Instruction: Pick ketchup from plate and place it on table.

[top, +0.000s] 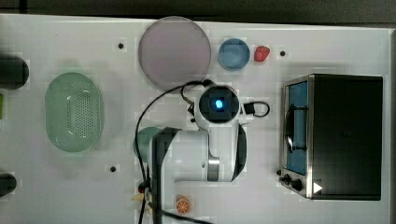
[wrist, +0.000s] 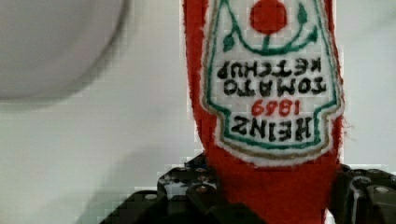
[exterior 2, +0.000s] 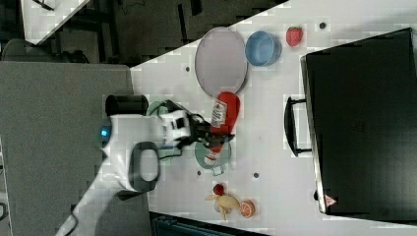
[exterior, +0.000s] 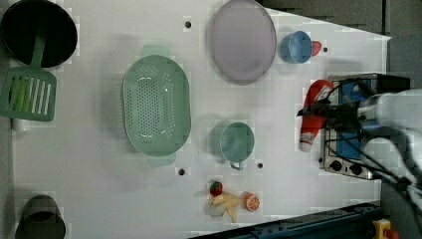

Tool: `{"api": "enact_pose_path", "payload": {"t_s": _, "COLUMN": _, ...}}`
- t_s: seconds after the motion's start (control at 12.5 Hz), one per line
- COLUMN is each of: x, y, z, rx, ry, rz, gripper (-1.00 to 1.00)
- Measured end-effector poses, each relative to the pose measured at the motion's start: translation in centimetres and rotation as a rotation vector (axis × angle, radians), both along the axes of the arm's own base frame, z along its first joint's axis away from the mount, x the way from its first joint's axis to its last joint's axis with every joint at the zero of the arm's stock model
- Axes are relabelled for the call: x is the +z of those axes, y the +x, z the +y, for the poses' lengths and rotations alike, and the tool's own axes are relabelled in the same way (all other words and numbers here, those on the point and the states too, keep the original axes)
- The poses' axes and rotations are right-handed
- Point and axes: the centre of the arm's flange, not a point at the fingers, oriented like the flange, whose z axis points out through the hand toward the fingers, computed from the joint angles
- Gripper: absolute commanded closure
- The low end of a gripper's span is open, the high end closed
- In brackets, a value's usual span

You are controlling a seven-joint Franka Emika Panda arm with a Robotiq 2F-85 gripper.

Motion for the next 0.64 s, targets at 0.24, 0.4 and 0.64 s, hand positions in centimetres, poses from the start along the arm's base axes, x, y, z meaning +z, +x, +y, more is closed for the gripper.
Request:
{"api": "enact_pose_path", "payload": {"t_s": 0.24, "x": -5.9, "y": -2.1, "z": -0.4, "rx": -0.01, "ry": 0.009, "rz": 0.007, "gripper": -0.28}}
{"api": "enact_pose_path", "payload": {"t_s": 0.4, "x": -8.2, "y": -2.2, "z": -0.4, "rx": -0.02, "ry": 0.016, "rz": 0.002, "gripper": -0.7}}
{"api": "enact_pose_path", "payload": {"t_s": 0.64, "x": -9.4, "y": -3.4, "z": -0.4, "rx": -0.03, "ry": 0.022, "rz": 0.025, "gripper": -1.0}}
